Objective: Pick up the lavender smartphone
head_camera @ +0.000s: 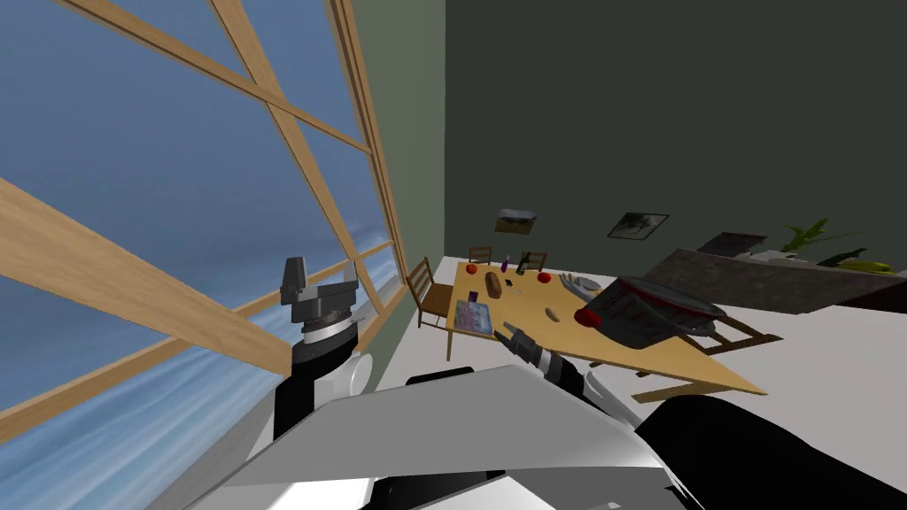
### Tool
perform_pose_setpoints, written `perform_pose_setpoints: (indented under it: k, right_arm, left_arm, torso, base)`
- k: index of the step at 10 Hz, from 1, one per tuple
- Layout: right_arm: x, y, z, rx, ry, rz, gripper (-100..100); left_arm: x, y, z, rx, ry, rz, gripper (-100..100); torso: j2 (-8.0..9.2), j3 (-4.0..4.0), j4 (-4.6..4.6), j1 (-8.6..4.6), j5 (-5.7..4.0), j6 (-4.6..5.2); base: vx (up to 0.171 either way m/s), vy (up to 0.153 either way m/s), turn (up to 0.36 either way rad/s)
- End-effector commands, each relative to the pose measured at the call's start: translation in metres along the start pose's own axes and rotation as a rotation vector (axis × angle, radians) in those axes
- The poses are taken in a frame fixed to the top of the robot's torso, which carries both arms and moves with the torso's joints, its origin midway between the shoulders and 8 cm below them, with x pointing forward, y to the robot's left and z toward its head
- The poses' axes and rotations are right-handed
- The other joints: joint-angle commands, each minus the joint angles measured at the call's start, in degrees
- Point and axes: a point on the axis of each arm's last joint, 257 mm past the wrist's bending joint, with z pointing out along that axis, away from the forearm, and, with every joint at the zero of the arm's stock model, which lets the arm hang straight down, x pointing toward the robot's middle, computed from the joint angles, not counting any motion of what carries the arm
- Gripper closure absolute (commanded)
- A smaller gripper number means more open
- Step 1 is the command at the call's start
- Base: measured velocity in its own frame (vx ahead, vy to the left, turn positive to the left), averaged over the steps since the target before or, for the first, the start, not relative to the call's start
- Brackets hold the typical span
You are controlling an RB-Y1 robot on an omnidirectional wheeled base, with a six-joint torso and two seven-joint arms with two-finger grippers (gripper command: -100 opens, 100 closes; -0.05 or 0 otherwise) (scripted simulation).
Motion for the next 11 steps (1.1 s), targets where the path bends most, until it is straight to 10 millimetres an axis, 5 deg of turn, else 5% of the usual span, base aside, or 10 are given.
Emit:
perform_pose_setpoints:
  k: [1,6,11]
  right_arm:
    - [0.024,-0.014,-0.013,0.016,0.094,-0.023,-100]
    - [0.069,-0.046,-0.046,0.044,0.277,-0.081,-100]
    - [0.113,-0.091,-0.101,0.079,0.520,-0.143,-100]
  left_arm:
    - [0.000,0.000,0.000,0.000,0.000,0.000,0]
    - [0.000,0.000,0.000,0.000,0.000,0.000,0]
    - [0.000,0.000,0.000,0.000,0.000,0.000,0]
  torso:
    - [0.00,0.00,0.00,0.00,0.00,0.00]
    - [-0.08,-0.04,-0.02,0.04,0.01,-0.05]
    - [-0.15,-0.09,-0.03,0.10,0.02,0.01]
  base:
    - [-0.027,-0.029,0.340]
    - [-0.017,-0.020,0.266]
    - [-0.005,-0.004,0.296]
